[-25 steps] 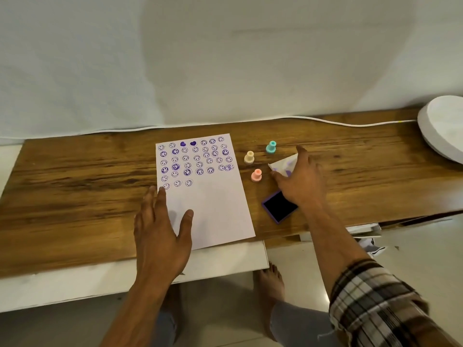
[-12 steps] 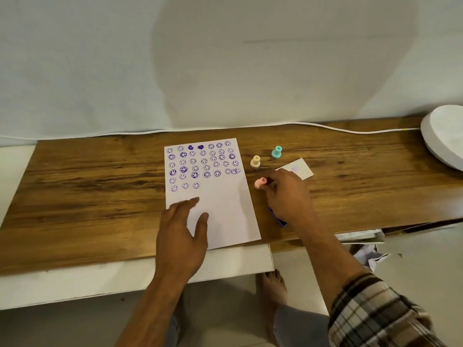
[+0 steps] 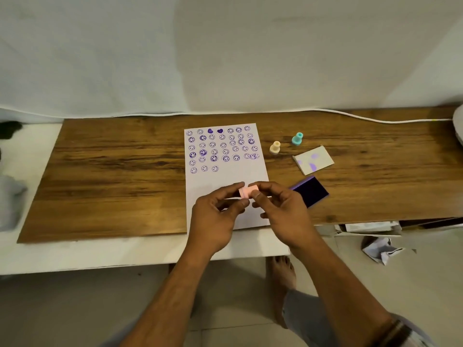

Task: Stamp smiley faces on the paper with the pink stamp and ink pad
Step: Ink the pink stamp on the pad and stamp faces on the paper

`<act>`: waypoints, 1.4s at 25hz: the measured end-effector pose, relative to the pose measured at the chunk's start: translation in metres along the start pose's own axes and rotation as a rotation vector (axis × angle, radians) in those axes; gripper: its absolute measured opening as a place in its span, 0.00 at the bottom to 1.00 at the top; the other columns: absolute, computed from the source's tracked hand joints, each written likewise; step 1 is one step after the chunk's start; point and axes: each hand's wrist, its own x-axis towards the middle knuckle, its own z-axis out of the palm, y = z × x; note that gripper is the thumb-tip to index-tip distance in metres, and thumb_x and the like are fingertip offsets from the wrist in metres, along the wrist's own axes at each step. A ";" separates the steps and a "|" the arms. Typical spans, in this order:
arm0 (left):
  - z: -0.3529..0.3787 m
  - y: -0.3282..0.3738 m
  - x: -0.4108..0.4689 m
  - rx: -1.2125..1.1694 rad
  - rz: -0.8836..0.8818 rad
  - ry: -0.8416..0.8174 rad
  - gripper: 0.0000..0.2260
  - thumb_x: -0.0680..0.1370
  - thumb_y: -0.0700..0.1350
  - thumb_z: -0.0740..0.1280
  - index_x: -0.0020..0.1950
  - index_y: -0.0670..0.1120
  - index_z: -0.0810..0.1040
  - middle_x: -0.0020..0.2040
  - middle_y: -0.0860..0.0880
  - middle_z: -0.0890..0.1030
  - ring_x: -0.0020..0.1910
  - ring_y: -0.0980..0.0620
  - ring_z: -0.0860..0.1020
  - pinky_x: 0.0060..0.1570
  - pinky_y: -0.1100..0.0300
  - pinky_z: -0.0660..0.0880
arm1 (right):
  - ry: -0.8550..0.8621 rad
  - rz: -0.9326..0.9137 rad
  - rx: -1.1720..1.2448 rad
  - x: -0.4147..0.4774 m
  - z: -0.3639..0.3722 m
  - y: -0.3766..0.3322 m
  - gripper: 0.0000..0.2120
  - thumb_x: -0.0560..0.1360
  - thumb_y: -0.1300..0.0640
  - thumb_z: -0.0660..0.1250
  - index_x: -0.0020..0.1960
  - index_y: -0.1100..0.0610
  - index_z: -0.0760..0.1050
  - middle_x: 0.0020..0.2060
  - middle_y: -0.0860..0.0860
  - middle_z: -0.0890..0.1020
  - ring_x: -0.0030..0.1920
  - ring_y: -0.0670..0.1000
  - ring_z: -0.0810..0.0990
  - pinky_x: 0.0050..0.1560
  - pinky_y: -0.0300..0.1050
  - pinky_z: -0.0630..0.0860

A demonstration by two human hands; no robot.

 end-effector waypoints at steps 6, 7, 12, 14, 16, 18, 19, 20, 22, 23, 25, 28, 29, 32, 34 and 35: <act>0.002 0.001 0.003 0.053 -0.010 0.045 0.16 0.75 0.43 0.76 0.63 0.51 0.85 0.58 0.52 0.87 0.56 0.51 0.85 0.63 0.46 0.81 | -0.048 0.007 0.019 0.010 -0.008 0.001 0.10 0.76 0.47 0.73 0.49 0.29 0.82 0.46 0.36 0.86 0.47 0.44 0.86 0.40 0.36 0.82; 0.003 0.001 0.003 0.070 -0.002 0.043 0.16 0.75 0.44 0.76 0.63 0.51 0.85 0.58 0.52 0.87 0.56 0.51 0.85 0.63 0.46 0.81 | -0.045 0.008 0.021 0.011 -0.009 0.002 0.07 0.74 0.44 0.72 0.48 0.30 0.82 0.46 0.36 0.86 0.47 0.45 0.86 0.41 0.36 0.82; 0.005 0.002 0.003 0.056 -0.034 0.001 0.13 0.77 0.44 0.74 0.62 0.48 0.85 0.55 0.48 0.88 0.52 0.50 0.87 0.61 0.44 0.81 | -0.065 -0.007 -0.027 0.014 -0.012 0.004 0.09 0.77 0.49 0.72 0.51 0.34 0.81 0.45 0.35 0.86 0.47 0.45 0.85 0.43 0.37 0.83; 0.007 0.002 0.004 0.000 -0.080 -0.009 0.13 0.78 0.43 0.74 0.62 0.47 0.84 0.55 0.47 0.88 0.50 0.50 0.88 0.60 0.45 0.82 | -0.084 -0.025 -0.037 0.014 -0.013 0.006 0.09 0.77 0.49 0.71 0.52 0.35 0.81 0.48 0.35 0.86 0.47 0.45 0.84 0.45 0.39 0.82; 0.007 0.001 0.005 -0.086 -0.137 -0.017 0.12 0.79 0.42 0.72 0.62 0.45 0.84 0.55 0.45 0.88 0.49 0.50 0.88 0.60 0.47 0.82 | -0.090 -0.047 -0.053 0.015 -0.013 0.007 0.10 0.77 0.49 0.71 0.54 0.35 0.81 0.50 0.36 0.86 0.48 0.46 0.84 0.48 0.43 0.82; 0.004 0.000 0.008 -0.203 -0.193 -0.004 0.10 0.80 0.41 0.71 0.60 0.44 0.85 0.53 0.43 0.88 0.50 0.47 0.88 0.59 0.47 0.83 | -0.059 -0.066 -0.058 0.016 -0.014 0.006 0.09 0.76 0.47 0.72 0.55 0.36 0.81 0.51 0.35 0.85 0.50 0.44 0.83 0.49 0.41 0.82; 0.002 -0.002 0.010 -0.249 -0.208 0.012 0.10 0.80 0.40 0.71 0.60 0.42 0.85 0.52 0.43 0.88 0.50 0.46 0.88 0.58 0.48 0.83 | -0.018 -0.074 -0.062 0.017 -0.018 0.004 0.09 0.75 0.45 0.72 0.55 0.36 0.81 0.51 0.33 0.85 0.51 0.41 0.82 0.48 0.37 0.81; 0.000 -0.004 0.012 -0.270 -0.210 0.035 0.10 0.79 0.40 0.71 0.60 0.41 0.85 0.51 0.42 0.88 0.50 0.45 0.88 0.57 0.48 0.83 | 0.039 -0.089 -0.090 0.019 -0.024 0.003 0.09 0.74 0.44 0.73 0.54 0.36 0.82 0.50 0.32 0.85 0.52 0.39 0.81 0.46 0.32 0.79; -0.004 -0.008 0.015 -0.245 -0.186 0.088 0.09 0.79 0.40 0.72 0.59 0.41 0.85 0.50 0.42 0.88 0.49 0.46 0.88 0.55 0.50 0.84 | 0.161 -0.118 -0.249 0.024 -0.046 0.006 0.08 0.76 0.47 0.75 0.53 0.37 0.80 0.48 0.30 0.82 0.51 0.34 0.79 0.42 0.28 0.76; -0.006 -0.011 0.017 -0.229 -0.172 0.116 0.08 0.79 0.39 0.72 0.58 0.41 0.85 0.49 0.43 0.88 0.47 0.47 0.88 0.54 0.51 0.84 | 0.203 -0.106 -0.349 0.026 -0.059 0.009 0.08 0.76 0.47 0.75 0.53 0.37 0.79 0.47 0.30 0.80 0.50 0.34 0.80 0.40 0.28 0.74; -0.008 -0.014 0.019 -0.199 -0.149 0.158 0.07 0.78 0.40 0.73 0.56 0.43 0.85 0.47 0.44 0.87 0.45 0.48 0.88 0.53 0.52 0.85 | 0.248 -0.042 -0.518 0.028 -0.080 0.019 0.08 0.77 0.45 0.74 0.55 0.40 0.79 0.48 0.36 0.81 0.48 0.41 0.81 0.39 0.33 0.73; -0.009 -0.017 0.022 -0.178 -0.130 0.185 0.04 0.78 0.40 0.74 0.52 0.46 0.85 0.44 0.46 0.87 0.44 0.50 0.87 0.53 0.52 0.85 | 0.251 -0.017 -0.720 0.030 -0.093 0.032 0.09 0.78 0.47 0.72 0.58 0.46 0.81 0.53 0.47 0.83 0.53 0.49 0.81 0.44 0.44 0.79; -0.009 -0.017 0.023 -0.178 -0.123 0.190 0.04 0.78 0.40 0.74 0.51 0.47 0.85 0.44 0.47 0.87 0.44 0.51 0.87 0.53 0.52 0.85 | 0.230 -0.030 -0.769 0.030 -0.093 0.034 0.09 0.78 0.49 0.72 0.58 0.46 0.81 0.55 0.49 0.84 0.54 0.51 0.81 0.46 0.46 0.80; -0.008 -0.017 0.023 -0.156 -0.112 0.197 0.05 0.78 0.41 0.74 0.47 0.52 0.85 0.43 0.49 0.88 0.44 0.50 0.87 0.53 0.51 0.84 | 0.187 -0.087 -0.877 0.030 -0.092 0.036 0.09 0.78 0.53 0.73 0.58 0.49 0.82 0.56 0.51 0.83 0.55 0.52 0.80 0.49 0.48 0.79; -0.009 -0.018 0.023 -0.160 -0.113 0.203 0.05 0.77 0.42 0.74 0.46 0.53 0.85 0.42 0.50 0.88 0.45 0.49 0.88 0.53 0.51 0.84 | 0.187 -0.094 -0.918 0.031 -0.090 0.038 0.10 0.78 0.54 0.73 0.58 0.51 0.82 0.56 0.52 0.83 0.55 0.54 0.79 0.48 0.47 0.77; -0.009 -0.018 0.023 -0.165 -0.114 0.205 0.05 0.77 0.42 0.74 0.46 0.53 0.85 0.42 0.51 0.88 0.45 0.49 0.87 0.53 0.52 0.84 | 0.187 -0.081 -0.936 0.031 -0.088 0.039 0.10 0.78 0.54 0.73 0.59 0.52 0.82 0.56 0.53 0.82 0.55 0.54 0.80 0.48 0.47 0.77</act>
